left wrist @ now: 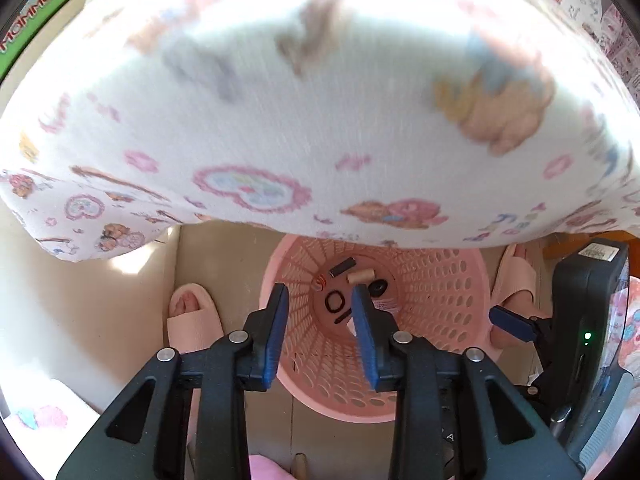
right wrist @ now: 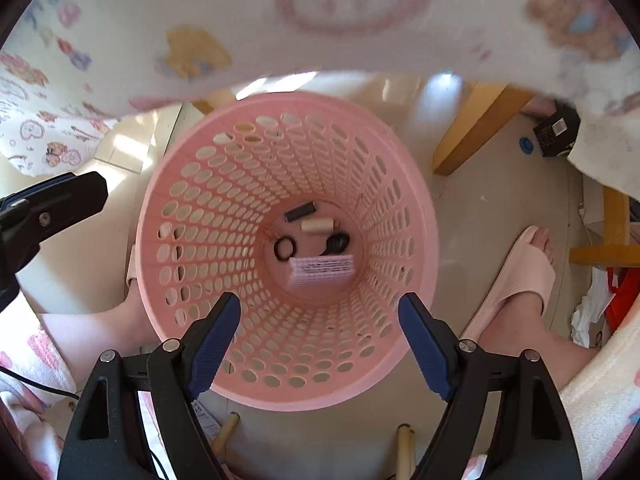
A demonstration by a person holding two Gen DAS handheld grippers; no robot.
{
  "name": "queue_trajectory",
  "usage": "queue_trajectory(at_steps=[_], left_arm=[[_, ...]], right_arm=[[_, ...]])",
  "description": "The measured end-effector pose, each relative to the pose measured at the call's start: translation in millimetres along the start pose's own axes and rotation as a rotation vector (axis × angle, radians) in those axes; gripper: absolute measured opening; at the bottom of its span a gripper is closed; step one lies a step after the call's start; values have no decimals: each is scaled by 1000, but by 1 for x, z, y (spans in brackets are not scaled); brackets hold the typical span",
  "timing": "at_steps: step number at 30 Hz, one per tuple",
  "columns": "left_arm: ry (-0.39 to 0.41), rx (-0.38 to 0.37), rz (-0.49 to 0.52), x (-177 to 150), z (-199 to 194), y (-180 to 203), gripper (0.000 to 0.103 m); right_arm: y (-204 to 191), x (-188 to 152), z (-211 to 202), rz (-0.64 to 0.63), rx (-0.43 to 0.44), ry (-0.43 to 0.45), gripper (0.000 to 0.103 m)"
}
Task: Collect trash
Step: 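Open both tools to drop the orange item and pink box into the wastebasket, then raise both tools back toward the tissues on the chair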
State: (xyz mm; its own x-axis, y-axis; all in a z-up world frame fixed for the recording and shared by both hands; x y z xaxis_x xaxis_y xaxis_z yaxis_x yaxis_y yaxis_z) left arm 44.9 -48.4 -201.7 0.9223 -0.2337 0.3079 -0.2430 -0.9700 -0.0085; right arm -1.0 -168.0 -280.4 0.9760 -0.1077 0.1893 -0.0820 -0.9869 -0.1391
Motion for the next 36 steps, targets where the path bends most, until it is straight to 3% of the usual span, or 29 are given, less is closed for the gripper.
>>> queue_trajectory(at_steps=[4, 10, 15, 25, 31, 35, 36], left_arm=[[73, 51, 1, 5, -27, -3, 34], [242, 21, -25, 17, -84, -9, 35], [368, 48, -17, 27, -117, -19, 39], [557, 132, -72, 37, -167, -47, 70], [655, 142, -46, 40, -195, -50, 84], [720, 166, -29, 49, -219, -49, 102], [741, 172, -19, 54, -226, -49, 102]], right_arm=[[6, 4, -27, 64, -24, 64, 85], [4, 13, -70, 29, -31, 165, 86], [4, 21, -102, 20, -36, 251, 86], [-16, 28, -176, -89, -9, 457, 86], [-15, 33, -218, -102, -4, 572, 86], [-11, 52, -256, -119, -9, 661, 86], [-9, 58, -267, -121, -8, 685, 86]])
Point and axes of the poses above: each gripper's, at about its wrist camera, not at the fingertips, and z roughly the way its jaws point, y to its right, x to its top, the point moved 4 cm from there along z, roughly the way its jaws point, and after that the axes turned 6 degrees about y, right-handed, at the moved point
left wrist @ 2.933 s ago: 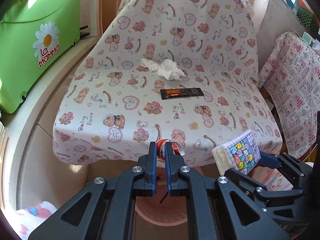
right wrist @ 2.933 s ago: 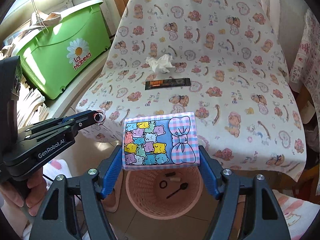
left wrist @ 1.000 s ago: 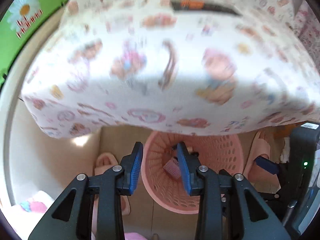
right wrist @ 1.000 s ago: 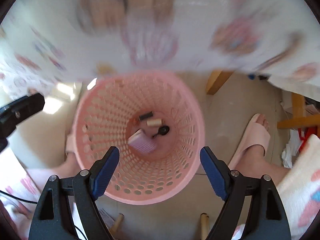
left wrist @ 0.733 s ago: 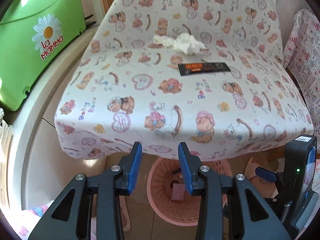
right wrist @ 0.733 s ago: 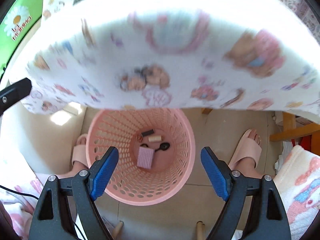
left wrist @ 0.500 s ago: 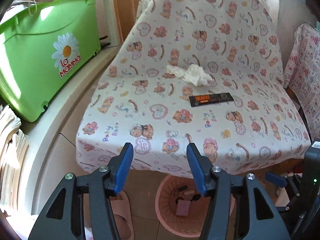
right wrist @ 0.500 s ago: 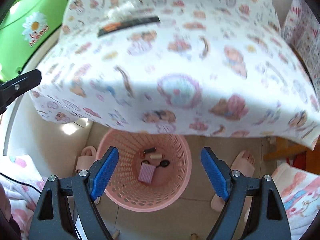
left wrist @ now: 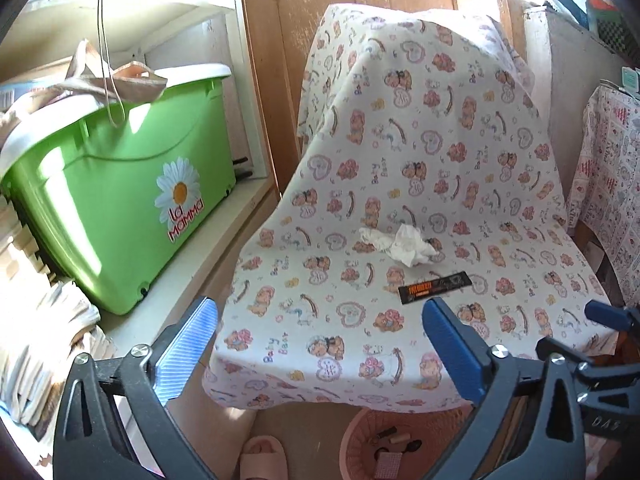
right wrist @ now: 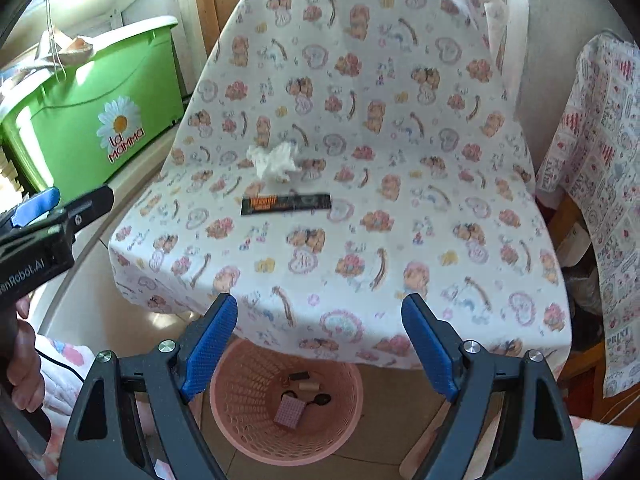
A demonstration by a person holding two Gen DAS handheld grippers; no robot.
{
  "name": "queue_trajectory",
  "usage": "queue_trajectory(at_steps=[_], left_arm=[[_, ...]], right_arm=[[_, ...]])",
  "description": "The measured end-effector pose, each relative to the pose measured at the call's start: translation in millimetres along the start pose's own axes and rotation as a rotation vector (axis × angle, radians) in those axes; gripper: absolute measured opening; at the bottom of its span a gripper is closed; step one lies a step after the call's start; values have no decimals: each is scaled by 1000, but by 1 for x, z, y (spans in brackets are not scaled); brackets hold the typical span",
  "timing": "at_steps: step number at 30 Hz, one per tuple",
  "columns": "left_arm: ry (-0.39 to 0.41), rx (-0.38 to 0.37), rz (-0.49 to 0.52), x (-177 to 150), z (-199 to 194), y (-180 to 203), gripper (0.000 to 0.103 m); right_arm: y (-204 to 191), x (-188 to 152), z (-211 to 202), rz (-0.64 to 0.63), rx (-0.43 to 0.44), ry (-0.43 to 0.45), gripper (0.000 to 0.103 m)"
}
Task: Collect trash
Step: 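Raise both tools back toward the tissues on the chair, then grasp the white tissue with the left tool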
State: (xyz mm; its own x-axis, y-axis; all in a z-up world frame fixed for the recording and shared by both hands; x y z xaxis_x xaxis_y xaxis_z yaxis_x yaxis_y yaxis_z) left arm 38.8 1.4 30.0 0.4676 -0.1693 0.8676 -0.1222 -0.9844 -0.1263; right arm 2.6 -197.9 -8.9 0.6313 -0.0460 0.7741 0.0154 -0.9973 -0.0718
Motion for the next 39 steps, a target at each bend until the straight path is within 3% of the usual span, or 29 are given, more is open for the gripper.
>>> queue_trajectory(at_steps=[6, 13, 16, 18, 21, 24, 30, 34, 39], left_arm=[[75, 17, 17, 49, 3, -2, 102], [56, 26, -43, 71, 38, -9, 102], [34, 46, -62, 48, 57, -16, 102], [-56, 43, -66, 30, 78, -17, 102], [-180, -11, -109, 17, 103, -16, 102], [-227, -81, -168, 15, 114, -12, 102], [-250, -123, -233, 18, 118, -7, 100], [-264, -142, -282, 24, 123, -10, 92], [-271, -149, -274, 29, 128, -9, 87]], right_arm=[[23, 69, -18, 7, -3, 113, 86], [38, 111, -5, 4, -32, 170, 86], [43, 106, 10, 22, -26, 164, 86], [48, 94, 27, 47, -21, 143, 86], [56, 76, 59, 71, -42, 43, 86], [64, 71, 78, 85, -34, -29, 86], [79, 73, 87, 189, 16, -61, 86], [82, 68, 97, 286, 85, -113, 86], [80, 64, 106, 352, 131, -150, 86]])
Point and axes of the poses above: each gripper's, at about its wrist camera, not at the fingertips, and z roughly the way its jaws point, y to its right, x to its top, the point moved 4 cm from there along z, roughly the way its jaws point, and after that the axes turned 6 degrees about y, right-handed, at the moved point
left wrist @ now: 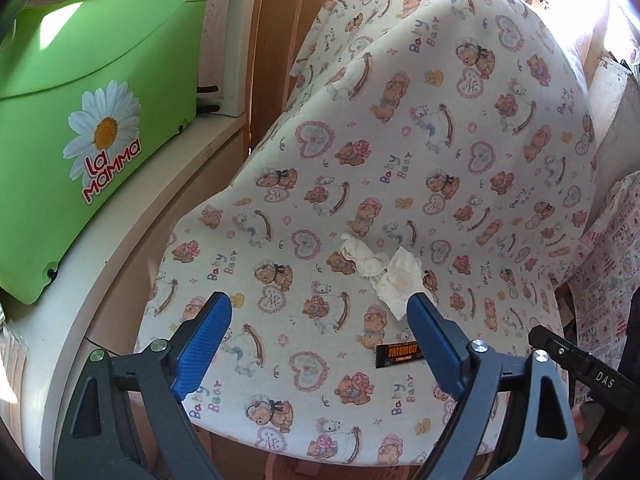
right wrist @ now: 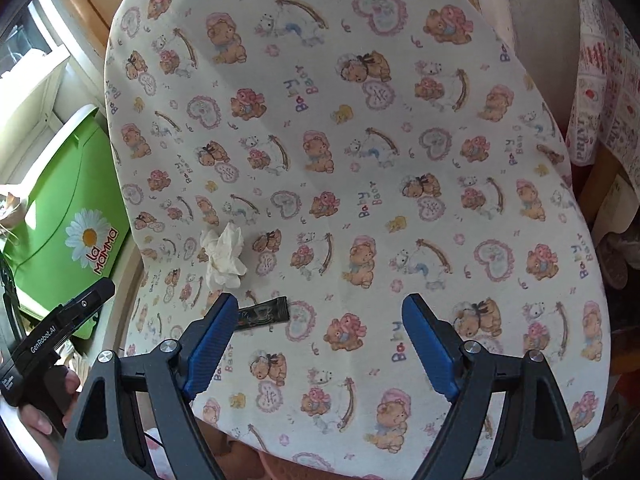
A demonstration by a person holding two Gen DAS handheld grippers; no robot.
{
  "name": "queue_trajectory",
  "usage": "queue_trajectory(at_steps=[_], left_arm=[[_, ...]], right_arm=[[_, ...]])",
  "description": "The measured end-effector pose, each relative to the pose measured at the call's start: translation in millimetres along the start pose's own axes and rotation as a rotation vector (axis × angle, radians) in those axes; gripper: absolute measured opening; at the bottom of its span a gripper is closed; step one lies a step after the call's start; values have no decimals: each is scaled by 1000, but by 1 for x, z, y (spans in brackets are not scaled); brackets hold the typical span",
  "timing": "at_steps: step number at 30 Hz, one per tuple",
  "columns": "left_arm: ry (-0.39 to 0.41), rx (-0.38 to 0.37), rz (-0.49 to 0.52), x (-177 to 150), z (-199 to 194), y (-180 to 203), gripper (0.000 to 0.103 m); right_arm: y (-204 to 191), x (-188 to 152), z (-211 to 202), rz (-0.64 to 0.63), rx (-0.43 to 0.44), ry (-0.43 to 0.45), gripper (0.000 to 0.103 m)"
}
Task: Collect trash
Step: 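Grasp the white tissue with the left tool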
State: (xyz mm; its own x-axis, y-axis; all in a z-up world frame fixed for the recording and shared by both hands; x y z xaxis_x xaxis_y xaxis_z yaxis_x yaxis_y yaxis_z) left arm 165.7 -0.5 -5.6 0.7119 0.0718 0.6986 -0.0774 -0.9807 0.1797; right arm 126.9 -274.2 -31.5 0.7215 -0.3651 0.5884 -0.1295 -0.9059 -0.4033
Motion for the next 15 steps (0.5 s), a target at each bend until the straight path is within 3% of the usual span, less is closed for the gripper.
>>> queue_trajectory(at_steps=[1, 3, 4, 5, 7, 10, 15], left_arm=[[-7, -6, 5, 0, 3, 2, 84], [-18, -24, 15, 1, 9, 7, 64], [-20, -58, 23, 1, 13, 12, 44], [-25, -96, 33, 2, 16, 18, 36], [-43, -145, 56, 2, 26, 32, 34], [-71, -159, 86, -2, 43, 46, 25], [-171, -184, 67, -19, 74, 56, 25]], right_arm=[[-1, 0, 2, 8, 7, -5, 86], [-4, -1, 5, 10, 11, -10, 83], [-6, -1, 6, 4, 9, -12, 82], [-8, -1, 8, -1, 5, -14, 82], [-8, -1, 10, -6, -8, -20, 76], [-7, -1, 12, 2, -1, -28, 69], [0, 3, 10, 10, -25, -16, 67]])
Point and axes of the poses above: each gripper's, at about its wrist camera, not at the fingertips, and z roughly the way its jaws point, y to its right, x to its top, the point moved 4 cm from there along z, roughly the way its jaws point, and after that the axes turned 6 degrees about y, right-handed, at the moved point
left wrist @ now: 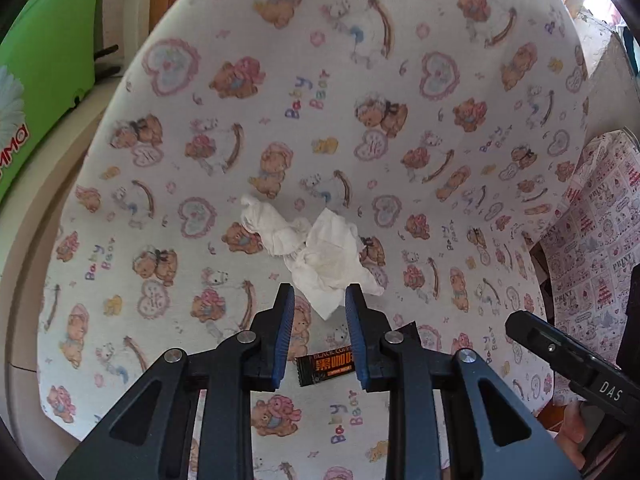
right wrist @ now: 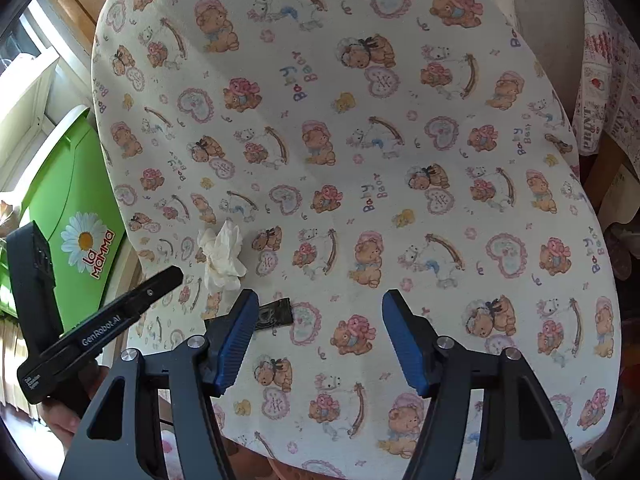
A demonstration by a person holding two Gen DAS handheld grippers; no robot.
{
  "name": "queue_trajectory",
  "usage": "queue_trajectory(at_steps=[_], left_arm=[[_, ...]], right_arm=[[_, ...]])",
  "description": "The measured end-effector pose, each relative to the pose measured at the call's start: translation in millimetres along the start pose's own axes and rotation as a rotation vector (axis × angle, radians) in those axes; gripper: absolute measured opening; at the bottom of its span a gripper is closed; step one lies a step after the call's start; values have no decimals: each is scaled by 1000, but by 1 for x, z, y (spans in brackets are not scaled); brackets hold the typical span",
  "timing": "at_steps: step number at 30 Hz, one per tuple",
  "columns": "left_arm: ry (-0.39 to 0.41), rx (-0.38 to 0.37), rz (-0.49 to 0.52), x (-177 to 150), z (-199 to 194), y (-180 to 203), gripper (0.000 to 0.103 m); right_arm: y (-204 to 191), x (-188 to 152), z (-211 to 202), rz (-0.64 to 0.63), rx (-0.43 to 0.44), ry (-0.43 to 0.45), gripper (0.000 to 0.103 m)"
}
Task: Collect trash
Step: 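Grasp the white tissue with the left tool, then grasp the white tube-shaped item with the right tool while the left tool holds the tissue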
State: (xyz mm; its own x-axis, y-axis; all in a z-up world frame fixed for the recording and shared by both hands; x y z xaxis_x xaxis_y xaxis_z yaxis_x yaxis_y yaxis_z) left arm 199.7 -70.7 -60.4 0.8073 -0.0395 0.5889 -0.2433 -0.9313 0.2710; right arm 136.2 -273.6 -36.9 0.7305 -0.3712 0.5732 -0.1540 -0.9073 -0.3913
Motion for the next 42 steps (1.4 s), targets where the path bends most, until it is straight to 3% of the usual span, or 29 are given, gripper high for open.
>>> queue_trajectory(at_steps=[3, 6, 8, 13, 18, 21, 26, 29, 33, 35, 37, 42], left_arm=[[-29, -4, 13, -7, 16, 4, 26], [-70, -51, -42, -12, 28, 4, 25], [-43, -26, -30, -13, 27, 5, 1], [-4, -1, 39, -15, 3, 12, 2], [57, 89, 76, -20, -37, -1, 2], [113, 128, 45, -15, -58, -15, 2], [192, 219, 76, -3, -78, -25, 2], [199, 219, 69, -2, -83, -30, 2], [183, 201, 36, -2, -82, -36, 2], [176, 210, 28, -2, -81, -39, 2], [171, 214, 28, -1, -80, -42, 2], [169, 232, 15, 1, -79, -51, 2]], right_arm=[[3, -1, 2, 2, -8, -11, 67], [2, -3, 4, -6, -9, -18, 67], [0, -6, 4, -33, -31, -10, 67], [-6, -11, 0, -110, -77, 18, 67], [-13, -16, 0, -160, -90, 26, 67], [-20, -20, 10, -166, -58, -17, 68], [-37, -27, 33, -126, 82, -155, 68], [-48, -32, 45, -125, 89, -181, 68], [-65, -24, 49, -208, -20, -70, 67], [-78, -18, 55, -279, -58, -21, 58], [-92, -16, 65, -337, -65, 7, 44], [-116, -14, 86, -420, -32, 36, 37]])
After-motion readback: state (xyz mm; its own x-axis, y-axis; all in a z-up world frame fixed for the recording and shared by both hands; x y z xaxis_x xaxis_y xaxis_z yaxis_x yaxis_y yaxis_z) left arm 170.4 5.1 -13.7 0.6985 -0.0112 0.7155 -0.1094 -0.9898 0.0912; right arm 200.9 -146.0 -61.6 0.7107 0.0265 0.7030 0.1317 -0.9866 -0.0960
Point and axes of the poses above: each gripper's, at about its wrist camera, not at the fingertips, and z roughly the way its jaws point, y to its right, x to its top, the point moved 4 cm from there along z, roughly the way its jaws point, and after that the axes turned 6 degrees about y, right-handed, at the moved point
